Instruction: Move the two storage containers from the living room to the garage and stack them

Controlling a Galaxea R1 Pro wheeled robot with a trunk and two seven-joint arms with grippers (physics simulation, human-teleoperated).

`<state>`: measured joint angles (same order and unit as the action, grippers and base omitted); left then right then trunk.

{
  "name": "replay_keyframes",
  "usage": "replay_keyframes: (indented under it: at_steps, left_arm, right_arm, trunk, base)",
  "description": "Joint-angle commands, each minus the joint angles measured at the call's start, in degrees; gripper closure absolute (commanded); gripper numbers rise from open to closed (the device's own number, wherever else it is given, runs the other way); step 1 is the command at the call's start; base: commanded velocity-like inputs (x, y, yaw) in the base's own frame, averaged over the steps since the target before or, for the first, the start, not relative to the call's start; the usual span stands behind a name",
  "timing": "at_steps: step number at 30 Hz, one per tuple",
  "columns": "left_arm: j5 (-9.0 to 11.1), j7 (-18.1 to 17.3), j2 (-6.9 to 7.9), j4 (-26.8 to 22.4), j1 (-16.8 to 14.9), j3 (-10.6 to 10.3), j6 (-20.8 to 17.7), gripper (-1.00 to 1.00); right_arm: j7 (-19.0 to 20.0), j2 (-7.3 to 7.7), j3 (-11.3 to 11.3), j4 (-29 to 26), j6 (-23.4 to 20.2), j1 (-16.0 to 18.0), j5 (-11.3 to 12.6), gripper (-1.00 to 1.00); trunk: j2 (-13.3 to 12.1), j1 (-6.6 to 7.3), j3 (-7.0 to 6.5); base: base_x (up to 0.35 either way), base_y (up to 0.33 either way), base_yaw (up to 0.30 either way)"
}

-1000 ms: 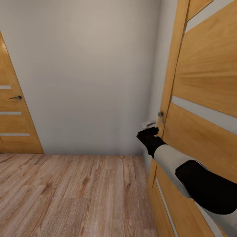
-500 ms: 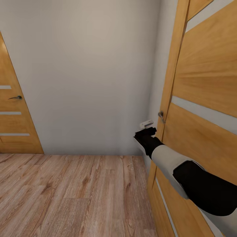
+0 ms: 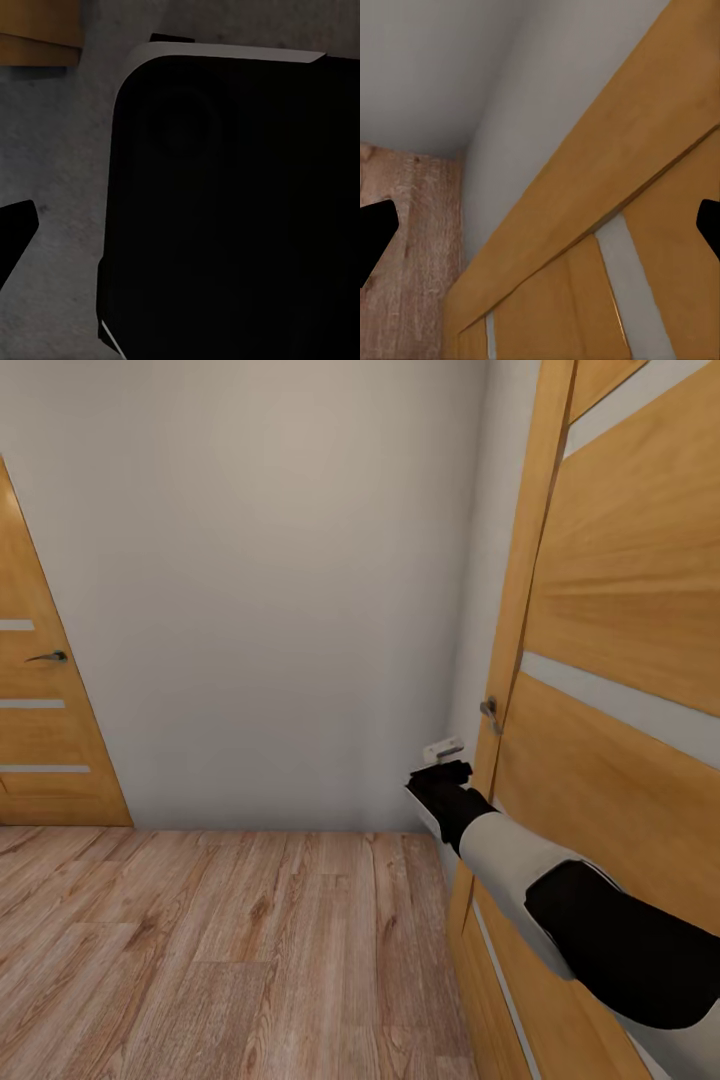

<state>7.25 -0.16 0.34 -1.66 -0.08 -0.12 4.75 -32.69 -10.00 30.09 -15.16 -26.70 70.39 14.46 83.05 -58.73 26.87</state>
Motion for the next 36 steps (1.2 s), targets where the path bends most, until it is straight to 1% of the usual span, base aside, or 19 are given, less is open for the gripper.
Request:
replay_keyframes:
  at_steps: [1, 4, 5, 6, 8, 13, 19, 21, 23, 24, 30, 34, 36]
  left_arm:
    - [0.48, -0.02, 0.0, -0.01, -0.01, -0.06, 0.15, -1.0]
    - [0.48, -0.02, -0.03, -0.01, -0.01, -0.06, 0.16, -1.0]
    - [0.48, -0.02, -0.05, -0.01, -0.01, -0.06, 0.16, -1.0]
    - [0.48, -0.02, -0.06, -0.01, -0.01, -0.06, 0.16, -1.0]
    - [0.48, -0.02, -0.04, -0.01, -0.01, -0.06, 0.17, -1.0]
    - [0.48, -0.02, 0.0, -0.01, -0.01, -0.06, 0.17, -1.0]
    - [0.48, -0.02, 0.01, -0.01, -0.01, -0.06, 0.17, -1.0]
    - [0.48, -0.02, 0.01, -0.01, -0.01, -0.06, 0.17, -1.0]
    - [0.48, -0.02, 0.01, -0.01, -0.01, -0.06, 0.17, -1.0]
    - [0.48, -0.02, 0.01, -0.01, -0.01, -0.06, 0.17, -1.0]
    - [0.48, -0.02, 0.01, -0.01, -0.01, -0.06, 0.17, -1.0]
    - [0.48, -0.02, 0.01, -0.01, -0.01, -0.06, 0.17, -1.0]
    - [0.48, -0.02, 0.01, -0.01, -0.01, -0.06, 0.17, -1.0]
  right_arm:
    - [-0.35, 0.0, 0.52, -0.22, -0.25, 0.11, 0.78, -1.0]
    - [0.46, 0.0, 0.56, -0.65, -0.18, 0.01, 1.08, -1.0]
    - [0.92, 0.0, 0.57, -0.87, -0.07, -0.54, 1.12, -1.0]
    - [1.38, 0.0, 0.6, -1.1, 0.11, -1.46, 1.14, -1.0]
    - [2.88, 0.0, 0.64, -2.5, 0.72, -4.37, 1.17, -1.0]
    - [7.7, 0.0, 0.77, -8.16, 0.91, -11.04, 1.23, -1.0]
    - [12.93, 0.0, 0.84, -9.09, 0.94, -13.01, 1.27, -1.0]
    - [15.68, 0.0, 0.88, -9.84, 0.95, -14.96, 1.27, -1.0]
    - [17.22, 0.0, 0.9, -10.73, 0.92, -16.35, 1.27, -1.0]
    - [18.53, 0.0, 0.91, -11.65, 0.89, -17.79, 1.27, -1.0]
    - [22.84, 0.0, 0.99, -12.87, 1.08, -24.19, 1.22, -1.0]
    - [25.3, 0.0, 1.03, -12.94, 1.11, -27.25, 1.01, -1.0]
    - [25.74, 0.0, 1.05, -12.95, 1.15, -27.82, 0.97, -1.0]
  trunk:
    - [0.03, 0.0, 0.06]
    - [0.03, 0.0, 0.06]
    - [0.03, 0.0, 0.06]
    - [0.03, 0.0, 0.06]
    - [0.03, 0.0, 0.06]
    - [0.03, 0.0, 0.06]
    - [0.03, 0.0, 0.06]
    - [0.03, 0.0, 0.06]
    - [0.03, 0.0, 0.06]
    - [0.03, 0.0, 0.06]
    - [0.03, 0.0, 0.06]
    - [0.03, 0.0, 0.06]
    - [0.03, 0.0, 0.06]
  base:
    - [0.0, 0.0, 0.0]
    - [0.0, 0.0, 0.0]
    - [0.0, 0.0, 0.0]
    - [0.0, 0.0, 0.0]
    - [0.0, 0.0, 0.0]
    - [0.0, 0.0, 0.0]
    - [0.0, 0.0, 0.0]
    - [0.0, 0.0, 0.0]
    - [0.0, 0.0, 0.0]
    - [0.0, 0.0, 0.0]
    - [0.0, 0.0, 0.0]
    - [0.0, 0.0, 0.0]
    - [0.0, 0.0, 0.0]
